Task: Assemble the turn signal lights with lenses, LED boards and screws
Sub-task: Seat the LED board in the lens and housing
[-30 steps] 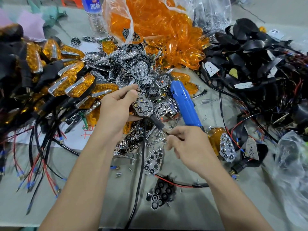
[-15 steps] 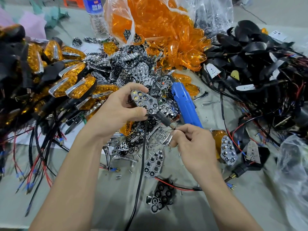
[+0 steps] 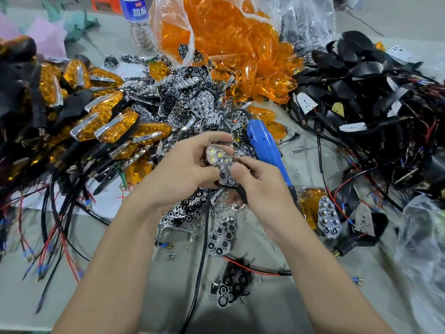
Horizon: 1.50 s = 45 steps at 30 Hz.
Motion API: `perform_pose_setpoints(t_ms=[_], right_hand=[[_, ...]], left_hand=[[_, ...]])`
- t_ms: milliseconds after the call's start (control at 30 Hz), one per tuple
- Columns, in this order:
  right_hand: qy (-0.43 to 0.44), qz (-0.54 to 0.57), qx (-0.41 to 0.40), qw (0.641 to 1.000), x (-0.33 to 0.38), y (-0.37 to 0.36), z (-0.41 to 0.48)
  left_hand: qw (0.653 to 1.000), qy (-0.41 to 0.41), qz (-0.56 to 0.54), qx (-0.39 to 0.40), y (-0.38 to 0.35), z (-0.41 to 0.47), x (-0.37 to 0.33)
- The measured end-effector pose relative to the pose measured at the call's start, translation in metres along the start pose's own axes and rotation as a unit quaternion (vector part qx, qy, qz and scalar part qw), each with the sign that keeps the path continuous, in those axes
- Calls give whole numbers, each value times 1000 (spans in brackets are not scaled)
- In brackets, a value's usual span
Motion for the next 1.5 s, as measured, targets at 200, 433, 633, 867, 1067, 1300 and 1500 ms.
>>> perform_pose_setpoints(t_ms=[200, 433, 633, 867, 1067, 1300, 1500], right_hand=[[-52, 96, -31, 994, -6, 5, 2], [-64, 113, -36, 991, -9, 6, -1], [-35, 88, 8, 995, -3, 4, 0], [-43, 115, -12, 992, -7, 7, 2], [-64, 142, -27, 987, -12, 7, 3], [-69, 176, -3, 982, -12, 4, 1], [-57, 164, 7, 985, -8, 4, -5]], left_hand=[[992, 53, -66, -91, 7, 1, 12], [991, 24, -52, -123, 8, 6, 7], [990, 28, -64, -124, 8, 8, 5], [988, 73, -91, -102, 1, 3, 16], [983, 97, -119, -98, 0, -1, 24], [989, 49, -135, -41, -4, 1, 19], [989, 40, -133, -42, -2, 1, 16]])
Point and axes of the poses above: each hand's wrist, its own z-axis towards the middle knuckle, its own y-axis out of the back of the hand, x = y × z, the point moved 10 cm from there along z, towards the middle knuckle, and after that the axes turned 15 degrees about -x, right-handed, at the moved point
